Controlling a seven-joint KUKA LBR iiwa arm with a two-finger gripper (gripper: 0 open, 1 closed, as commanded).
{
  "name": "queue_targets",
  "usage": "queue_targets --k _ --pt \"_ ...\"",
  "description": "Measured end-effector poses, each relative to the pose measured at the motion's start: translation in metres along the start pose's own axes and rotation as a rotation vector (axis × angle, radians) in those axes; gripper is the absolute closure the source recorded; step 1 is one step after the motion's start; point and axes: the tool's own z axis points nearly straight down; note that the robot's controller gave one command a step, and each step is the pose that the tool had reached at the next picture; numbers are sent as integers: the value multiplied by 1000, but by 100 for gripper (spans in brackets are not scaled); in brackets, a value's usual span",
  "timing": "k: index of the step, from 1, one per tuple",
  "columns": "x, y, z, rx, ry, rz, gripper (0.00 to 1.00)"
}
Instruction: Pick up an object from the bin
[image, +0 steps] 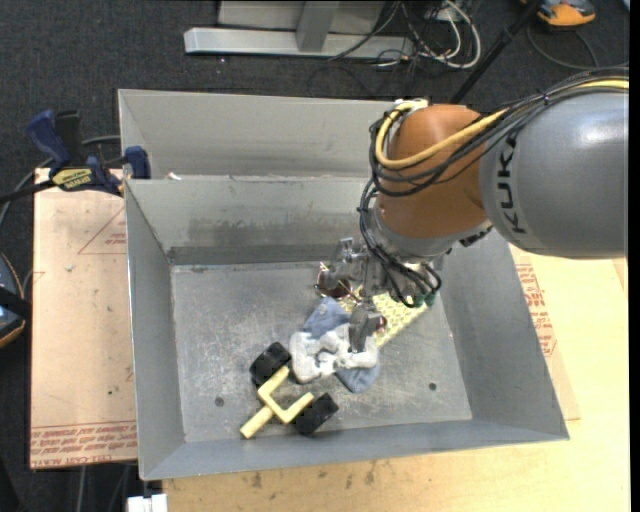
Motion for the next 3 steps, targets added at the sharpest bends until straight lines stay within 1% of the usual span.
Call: queue_targets --k 1,2,3 --pt "14 -8 34 -2 13 -317 0" --pt "24 -6 32 -2 7 -385 0" --pt "8 -18 75 -2 5 -661 0"
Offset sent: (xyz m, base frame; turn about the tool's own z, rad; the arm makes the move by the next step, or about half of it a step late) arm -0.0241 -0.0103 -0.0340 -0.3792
